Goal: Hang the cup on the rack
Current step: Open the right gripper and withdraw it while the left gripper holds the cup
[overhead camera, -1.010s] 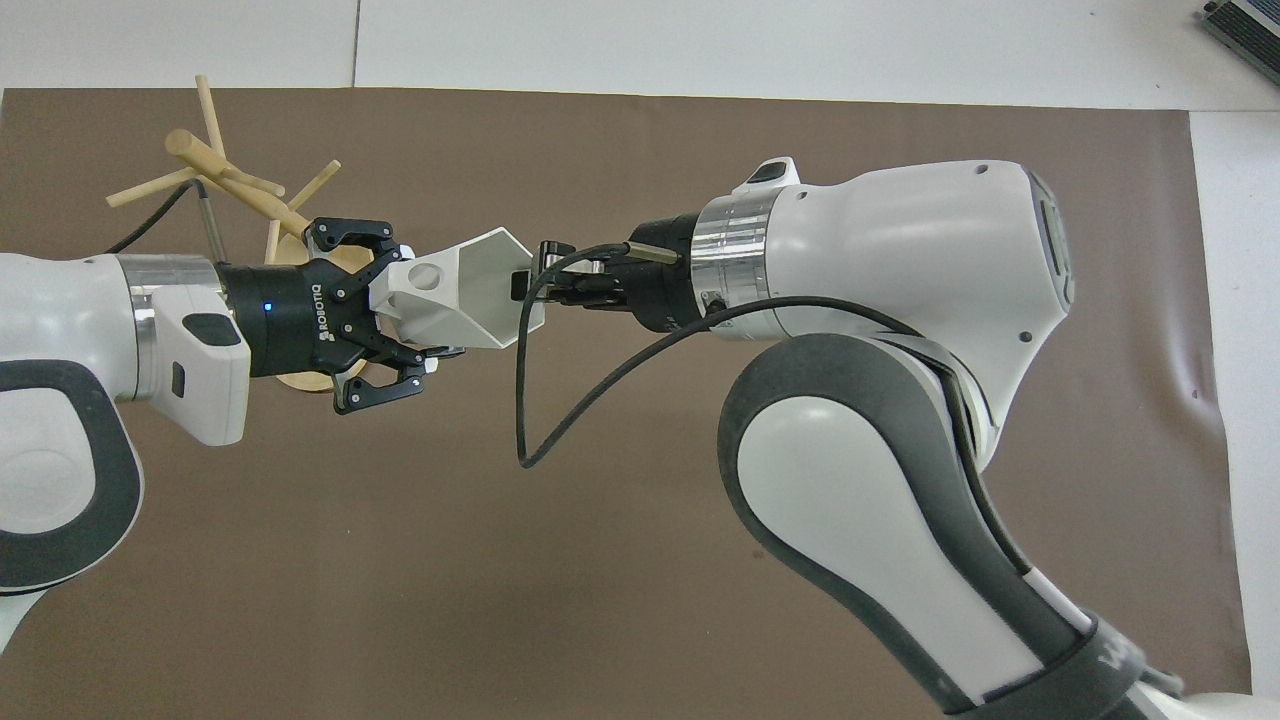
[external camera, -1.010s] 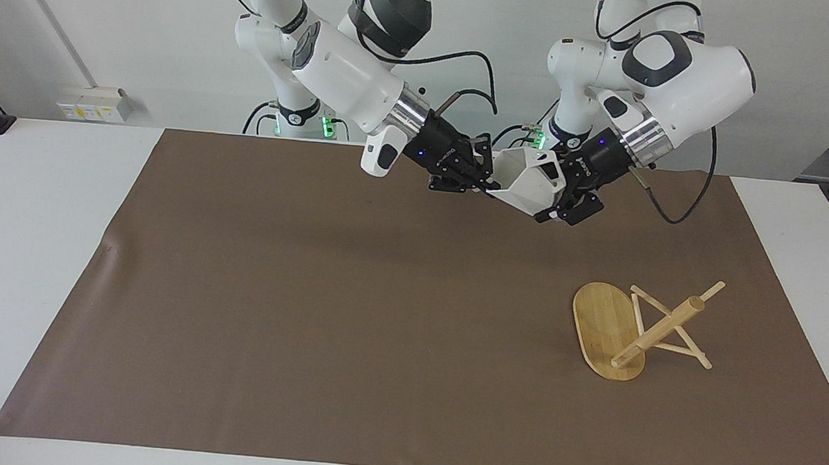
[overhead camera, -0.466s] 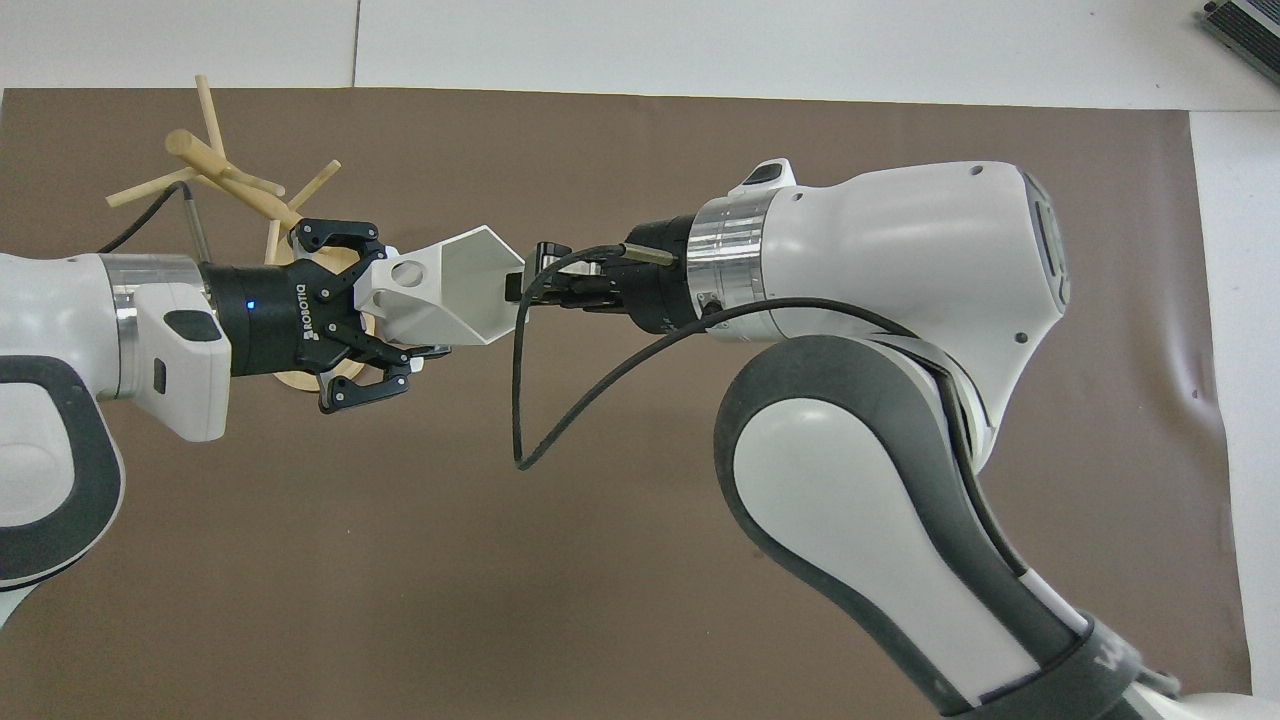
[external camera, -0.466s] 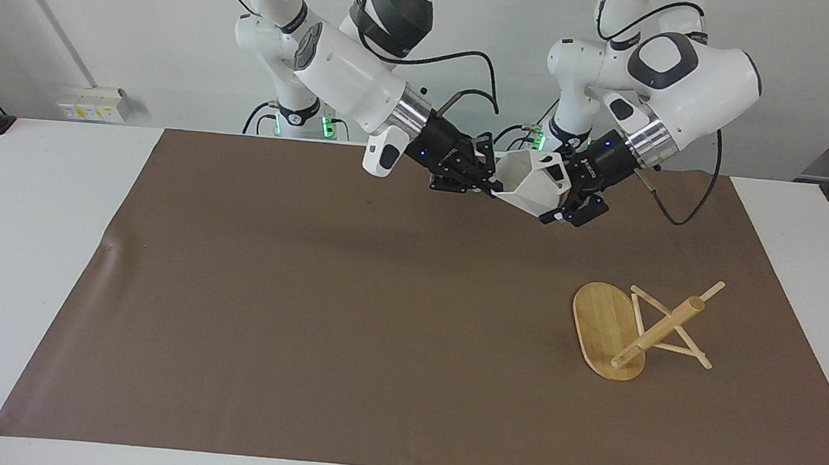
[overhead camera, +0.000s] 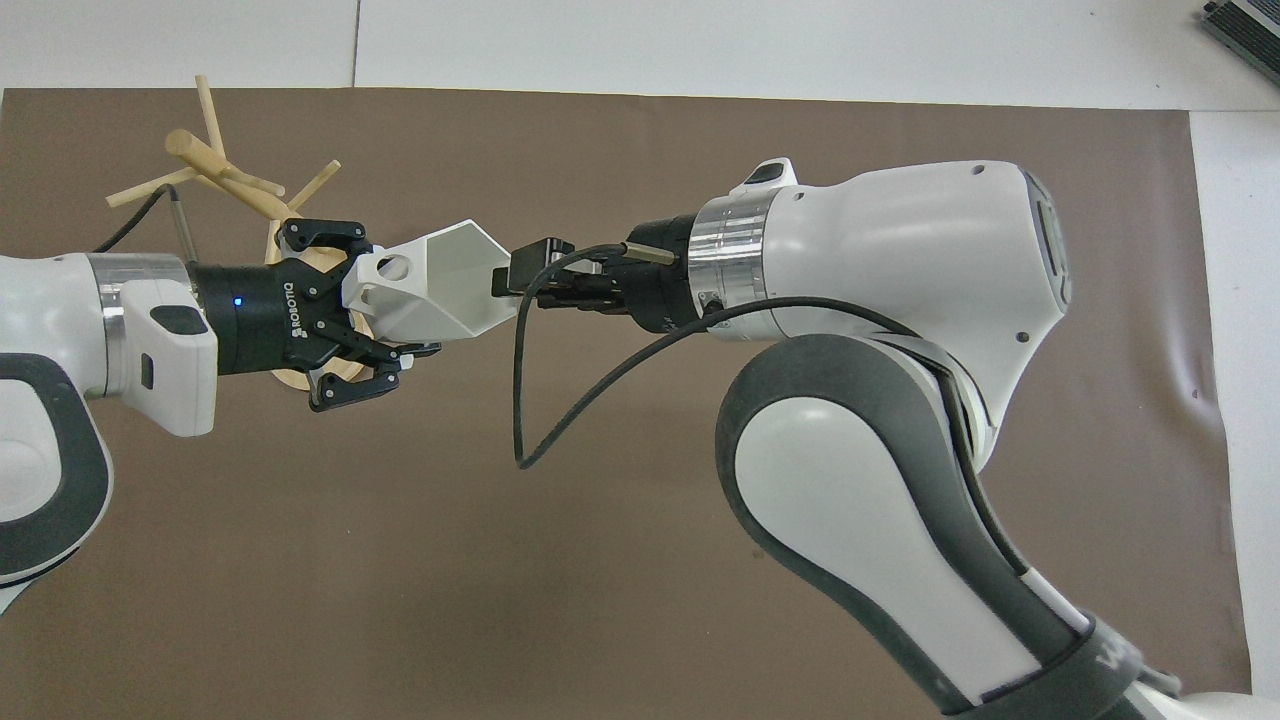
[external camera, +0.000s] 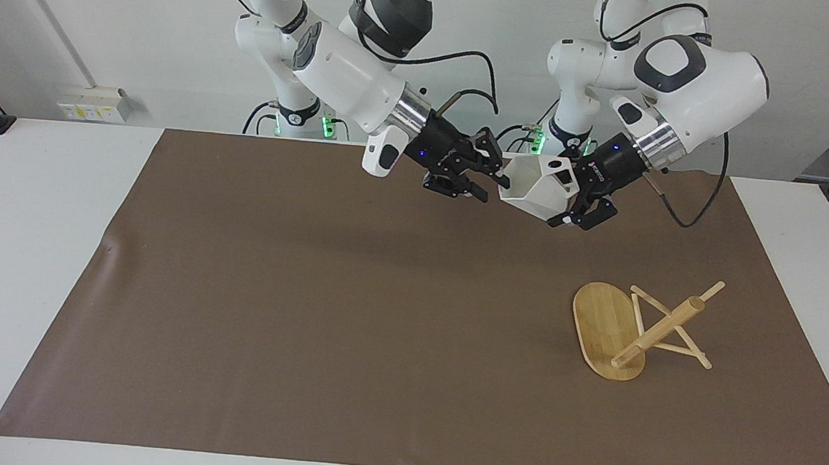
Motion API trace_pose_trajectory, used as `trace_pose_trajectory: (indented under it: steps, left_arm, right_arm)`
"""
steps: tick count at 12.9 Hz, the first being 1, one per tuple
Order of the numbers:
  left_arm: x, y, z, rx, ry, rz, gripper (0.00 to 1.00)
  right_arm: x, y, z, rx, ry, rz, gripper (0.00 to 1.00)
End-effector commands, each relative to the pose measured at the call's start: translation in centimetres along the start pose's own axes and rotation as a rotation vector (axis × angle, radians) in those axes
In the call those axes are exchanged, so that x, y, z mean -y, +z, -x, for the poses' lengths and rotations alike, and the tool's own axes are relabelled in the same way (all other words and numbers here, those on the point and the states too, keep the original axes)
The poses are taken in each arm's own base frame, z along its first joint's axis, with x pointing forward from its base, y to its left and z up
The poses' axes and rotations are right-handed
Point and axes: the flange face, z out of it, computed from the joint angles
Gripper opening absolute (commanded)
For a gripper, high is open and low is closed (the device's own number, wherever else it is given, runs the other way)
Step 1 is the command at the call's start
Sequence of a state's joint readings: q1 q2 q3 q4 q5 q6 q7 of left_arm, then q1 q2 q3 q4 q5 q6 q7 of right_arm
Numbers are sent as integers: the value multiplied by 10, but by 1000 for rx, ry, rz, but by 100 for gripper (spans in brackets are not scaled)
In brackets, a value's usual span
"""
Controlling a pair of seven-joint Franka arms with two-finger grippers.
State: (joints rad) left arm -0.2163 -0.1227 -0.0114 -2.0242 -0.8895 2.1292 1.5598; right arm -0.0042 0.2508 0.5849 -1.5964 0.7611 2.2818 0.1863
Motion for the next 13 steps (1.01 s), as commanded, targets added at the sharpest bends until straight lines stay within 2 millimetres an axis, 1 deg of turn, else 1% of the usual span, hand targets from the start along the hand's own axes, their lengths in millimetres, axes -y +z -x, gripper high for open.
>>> trace_pose_trajectory:
  steps: [1,4,7,8,10,12,13]
  left_arm:
    - [-7,-7,7,15,-42,2,0]
    - [-7,-5,13,140,-102,-8,0]
    - [-7,-7,17,167,-123,-10,0]
    - [-4,-12,23,185,-131,-17,0]
    - [-4,-11,26,273,-197,-36,0]
    - [-5,-7,28,384,-292,-83,0]
    - [-4,-8,30,401,-316,-96,0]
  right_arm:
    - [0,-2,0,5,12,-6,100]
    - [0,-2,0,7,21,-7,100]
    - [-1,-5,-2,-7,20,-6,100]
    - [-1,-6,-3,-13,17,-4,100]
    - [-7,-12,-9,-38,-51,80,100]
    - [-24,-26,-22,-70,-80,157,100]
    - [-31,-33,-28,-84,-86,186,100]
